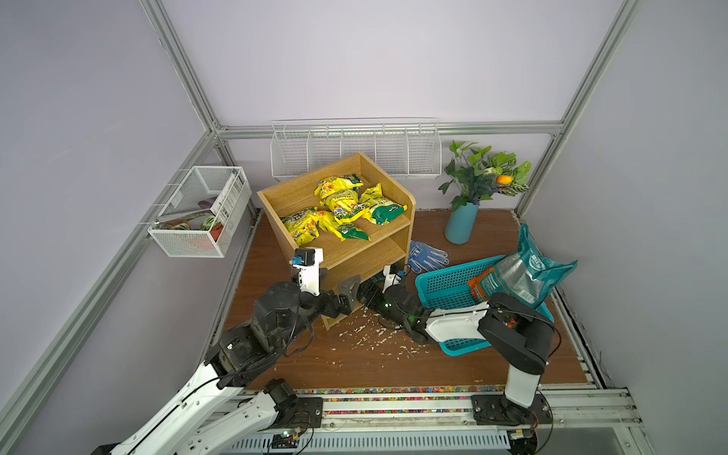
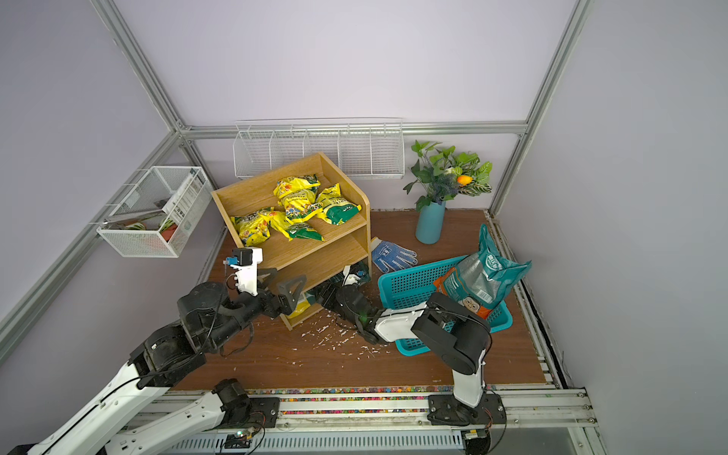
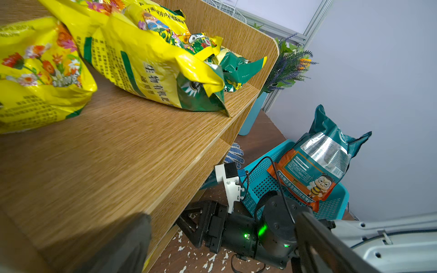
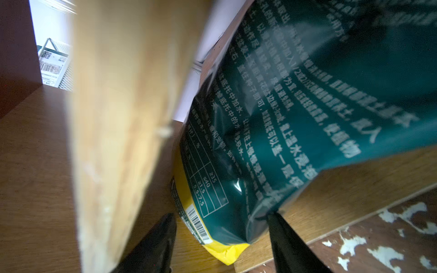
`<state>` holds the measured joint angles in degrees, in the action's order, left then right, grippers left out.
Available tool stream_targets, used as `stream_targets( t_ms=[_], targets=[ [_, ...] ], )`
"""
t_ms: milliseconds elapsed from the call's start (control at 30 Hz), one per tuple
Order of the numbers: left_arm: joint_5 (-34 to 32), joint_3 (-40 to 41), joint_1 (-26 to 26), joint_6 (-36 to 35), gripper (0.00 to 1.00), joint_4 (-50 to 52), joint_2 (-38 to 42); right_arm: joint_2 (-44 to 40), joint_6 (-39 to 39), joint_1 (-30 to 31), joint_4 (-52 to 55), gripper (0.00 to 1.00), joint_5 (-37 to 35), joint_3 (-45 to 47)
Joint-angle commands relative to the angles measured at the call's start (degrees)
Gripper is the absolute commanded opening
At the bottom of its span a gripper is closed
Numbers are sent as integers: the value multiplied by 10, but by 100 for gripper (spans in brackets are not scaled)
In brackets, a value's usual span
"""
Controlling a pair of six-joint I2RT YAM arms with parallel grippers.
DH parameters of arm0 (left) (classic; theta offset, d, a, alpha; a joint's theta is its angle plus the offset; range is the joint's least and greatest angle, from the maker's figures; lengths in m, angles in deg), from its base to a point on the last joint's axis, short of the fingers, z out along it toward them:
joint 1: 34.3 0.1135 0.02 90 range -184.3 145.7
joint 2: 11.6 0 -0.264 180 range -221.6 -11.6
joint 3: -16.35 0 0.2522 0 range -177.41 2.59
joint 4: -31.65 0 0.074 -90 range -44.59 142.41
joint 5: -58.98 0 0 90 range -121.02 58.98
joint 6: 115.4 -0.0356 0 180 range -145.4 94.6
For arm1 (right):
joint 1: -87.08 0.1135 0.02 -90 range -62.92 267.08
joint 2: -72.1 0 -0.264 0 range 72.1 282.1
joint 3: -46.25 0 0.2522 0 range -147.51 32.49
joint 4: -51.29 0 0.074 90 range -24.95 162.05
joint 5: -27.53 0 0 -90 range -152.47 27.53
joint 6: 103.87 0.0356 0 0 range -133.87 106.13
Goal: Take down the fertilizer bag from the shelf
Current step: Pick up the fertilizer bag from the shelf.
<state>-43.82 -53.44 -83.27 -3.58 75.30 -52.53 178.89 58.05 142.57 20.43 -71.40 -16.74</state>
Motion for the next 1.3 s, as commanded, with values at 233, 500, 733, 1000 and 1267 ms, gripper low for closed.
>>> stream_targets(
  t_ms=[233,500,733,1000,1267],
  targets=[
    [-33,3,8,-8,99,-8,-2,7,30,-41,-24,72,0,56],
    [-37,-12,8,-16,99,11,-9,84,22,-58,-110,72,30,-13],
    [-37,-11,8,-16,99,9,-11,124,20,-60,-163,57,-6,-25],
    [-47,1,8,-20,99,5,-16,79,17,-52,-158,0,8,11],
    [-48,14,7,-23,100,-28,-18,-93,-14,0,-68,0,-2,108]
  ],
)
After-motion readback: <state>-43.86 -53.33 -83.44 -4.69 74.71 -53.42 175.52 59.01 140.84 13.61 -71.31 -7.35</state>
